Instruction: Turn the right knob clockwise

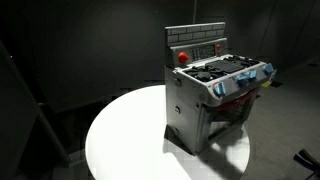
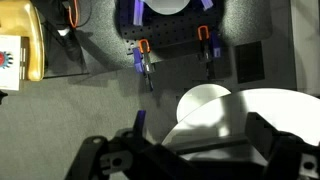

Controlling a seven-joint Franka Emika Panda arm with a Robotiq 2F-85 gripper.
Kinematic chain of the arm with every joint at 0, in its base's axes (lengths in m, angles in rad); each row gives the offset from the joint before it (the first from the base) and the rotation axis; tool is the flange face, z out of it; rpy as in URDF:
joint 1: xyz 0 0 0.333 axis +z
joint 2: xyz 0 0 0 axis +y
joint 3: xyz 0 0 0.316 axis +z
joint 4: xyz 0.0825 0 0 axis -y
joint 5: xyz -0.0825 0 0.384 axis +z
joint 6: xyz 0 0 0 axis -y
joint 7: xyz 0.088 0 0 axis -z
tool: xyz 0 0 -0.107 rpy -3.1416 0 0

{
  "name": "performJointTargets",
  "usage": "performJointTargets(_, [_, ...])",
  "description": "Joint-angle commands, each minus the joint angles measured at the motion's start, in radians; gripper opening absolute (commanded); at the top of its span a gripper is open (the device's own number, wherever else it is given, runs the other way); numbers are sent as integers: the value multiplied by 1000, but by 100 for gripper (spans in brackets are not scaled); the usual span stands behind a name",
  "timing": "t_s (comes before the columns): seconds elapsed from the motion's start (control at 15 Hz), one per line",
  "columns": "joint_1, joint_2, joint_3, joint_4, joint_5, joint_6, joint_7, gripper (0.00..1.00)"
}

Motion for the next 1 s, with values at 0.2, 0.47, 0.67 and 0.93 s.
performJointTargets(0.2, [0,7,-2,7,2,5,5,100])
performJointTargets(0.47, [-4,41,-2,27,10,76,17,100])
performJointTargets(0.67, [-5,58,-1,22,13,169,24,100])
performJointTargets(0.93, [-11,92,-4,8,14,299,45,100])
